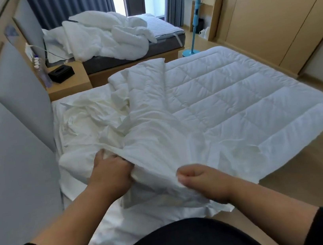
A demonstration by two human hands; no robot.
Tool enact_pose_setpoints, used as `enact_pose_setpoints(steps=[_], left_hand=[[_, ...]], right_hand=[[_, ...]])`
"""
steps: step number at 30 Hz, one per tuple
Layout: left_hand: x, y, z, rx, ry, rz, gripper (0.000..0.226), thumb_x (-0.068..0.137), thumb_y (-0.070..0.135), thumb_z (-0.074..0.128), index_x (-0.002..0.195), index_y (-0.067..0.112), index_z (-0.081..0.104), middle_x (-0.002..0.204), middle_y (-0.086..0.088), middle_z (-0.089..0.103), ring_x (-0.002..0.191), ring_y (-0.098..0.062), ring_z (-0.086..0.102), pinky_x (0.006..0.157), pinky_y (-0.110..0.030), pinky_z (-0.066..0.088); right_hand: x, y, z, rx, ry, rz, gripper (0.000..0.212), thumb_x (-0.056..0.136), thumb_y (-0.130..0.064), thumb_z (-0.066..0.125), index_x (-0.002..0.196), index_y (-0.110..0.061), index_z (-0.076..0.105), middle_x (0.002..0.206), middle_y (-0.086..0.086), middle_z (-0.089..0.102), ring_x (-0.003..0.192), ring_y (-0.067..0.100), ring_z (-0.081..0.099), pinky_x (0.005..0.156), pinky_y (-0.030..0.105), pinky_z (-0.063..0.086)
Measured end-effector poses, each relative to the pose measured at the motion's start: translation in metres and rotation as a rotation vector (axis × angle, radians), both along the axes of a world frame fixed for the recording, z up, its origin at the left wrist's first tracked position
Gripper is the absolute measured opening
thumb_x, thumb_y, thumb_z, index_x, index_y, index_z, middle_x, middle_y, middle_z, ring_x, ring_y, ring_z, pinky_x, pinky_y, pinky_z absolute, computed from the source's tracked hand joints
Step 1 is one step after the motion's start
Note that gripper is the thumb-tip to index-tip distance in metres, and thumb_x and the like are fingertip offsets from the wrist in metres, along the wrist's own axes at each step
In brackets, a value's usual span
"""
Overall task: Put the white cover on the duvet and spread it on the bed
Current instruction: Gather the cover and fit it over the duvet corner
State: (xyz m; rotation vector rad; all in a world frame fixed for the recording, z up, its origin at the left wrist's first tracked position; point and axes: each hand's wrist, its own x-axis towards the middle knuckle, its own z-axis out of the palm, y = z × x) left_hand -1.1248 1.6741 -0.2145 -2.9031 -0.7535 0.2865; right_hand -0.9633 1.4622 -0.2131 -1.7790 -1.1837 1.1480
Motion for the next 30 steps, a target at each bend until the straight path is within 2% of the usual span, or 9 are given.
enact_pose_setpoints(steps=[3, 7, 10, 13, 16, 22, 25, 27, 30], left_hand=[[0.012, 0.001, 0.005, 0.017, -0.010, -0.050, 0.039, 0.083, 0.028, 0.053, 0.120, 0.033, 0.063, 0.116, 0.010, 0.066, 0.114, -0.018, 0.058, 0.102, -0.039, 0.033], [0.020, -0.001, 0.004, -0.030, -0.204, -0.111, 0.011, 0.077, 0.022, 0.057, 0.085, 0.026, 0.052, 0.093, 0.005, 0.062, 0.095, -0.026, 0.062, 0.070, -0.033, 0.033], [0.022, 0.009, -0.005, -0.061, -0.289, -0.217, 0.020, 0.066, 0.019, 0.061, 0.071, 0.025, 0.043, 0.072, 0.006, 0.053, 0.074, -0.028, 0.061, 0.061, -0.031, 0.032], [0.024, 0.006, -0.003, 0.035, -0.252, -0.370, 0.024, 0.050, 0.022, 0.064, 0.061, 0.025, 0.042, 0.057, 0.007, 0.047, 0.051, -0.024, 0.056, 0.056, -0.027, 0.026], [0.023, 0.007, -0.004, 0.127, -0.357, -0.425, 0.030, 0.046, 0.022, 0.073, 0.061, 0.023, 0.048, 0.058, 0.007, 0.046, 0.053, -0.023, 0.053, 0.063, -0.030, 0.029], [-0.003, 0.011, -0.002, 0.257, -0.894, -0.273, 0.019, 0.081, 0.031, 0.068, 0.079, 0.013, 0.060, 0.080, -0.006, 0.055, 0.076, -0.030, 0.051, 0.072, -0.042, 0.043], [-0.006, 0.015, -0.026, 0.037, -0.663, -0.026, 0.058, 0.081, 0.065, 0.050, 0.100, 0.011, 0.063, 0.093, -0.006, 0.059, 0.083, -0.030, 0.058, 0.073, -0.043, 0.051], [0.002, 0.018, -0.038, -0.168, -0.398, 0.255, 0.088, 0.074, 0.081, 0.048, 0.130, 0.013, 0.053, 0.120, -0.005, 0.057, 0.107, -0.030, 0.058, 0.090, -0.043, 0.050], [0.029, 0.026, -0.046, -0.449, -0.357, 0.447, 0.096, 0.065, 0.082, 0.062, 0.139, 0.025, 0.041, 0.134, 0.003, 0.052, 0.122, -0.026, 0.053, 0.098, -0.041, 0.046]], right_hand=[[-0.019, -0.021, -0.008, -0.152, 0.164, 0.117, 0.041, 0.086, -0.050, 0.064, 0.084, -0.011, 0.051, 0.080, -0.001, 0.045, 0.076, 0.017, 0.041, 0.072, 0.034, 0.034], [-0.006, -0.016, -0.038, -0.243, -0.416, -0.231, 0.056, 0.078, -0.062, 0.069, 0.120, -0.036, 0.044, 0.113, -0.010, 0.057, 0.100, 0.012, 0.055, 0.087, 0.032, 0.048], [-0.010, -0.005, -0.056, -0.202, -0.698, -0.216, 0.087, 0.075, -0.071, 0.064, 0.146, -0.033, 0.030, 0.141, -0.005, 0.043, 0.125, 0.019, 0.043, 0.105, 0.038, 0.040], [-0.012, 0.021, -0.057, -0.075, -0.863, -0.207, 0.073, 0.079, -0.065, 0.062, 0.137, -0.024, 0.046, 0.131, -0.001, 0.054, 0.117, 0.024, 0.051, 0.097, 0.038, 0.042], [-0.010, 0.049, -0.050, 0.001, -0.659, -0.254, 0.028, 0.090, -0.037, 0.058, 0.105, -0.014, 0.063, 0.104, 0.006, 0.067, 0.095, 0.029, 0.063, 0.078, 0.037, 0.047], [0.027, 0.075, -0.022, 0.099, -0.401, -0.627, 0.017, 0.095, -0.025, 0.053, 0.093, -0.011, 0.063, 0.090, 0.005, 0.067, 0.083, 0.025, 0.060, 0.067, 0.033, 0.039], [0.048, 0.082, 0.001, 0.149, -0.257, -0.727, 0.015, 0.096, -0.025, 0.054, 0.085, -0.019, 0.063, 0.083, -0.002, 0.066, 0.078, 0.018, 0.061, 0.063, 0.029, 0.043], [0.061, 0.087, 0.009, 0.177, -0.202, -0.719, 0.014, 0.095, -0.025, 0.056, 0.087, -0.018, 0.066, 0.086, 0.000, 0.069, 0.082, 0.020, 0.065, 0.068, 0.034, 0.051], [0.079, 0.094, 0.012, 0.192, -0.134, -0.658, 0.010, 0.094, -0.025, 0.060, 0.092, -0.024, 0.070, 0.091, -0.003, 0.073, 0.088, 0.019, 0.068, 0.081, 0.042, 0.056]])
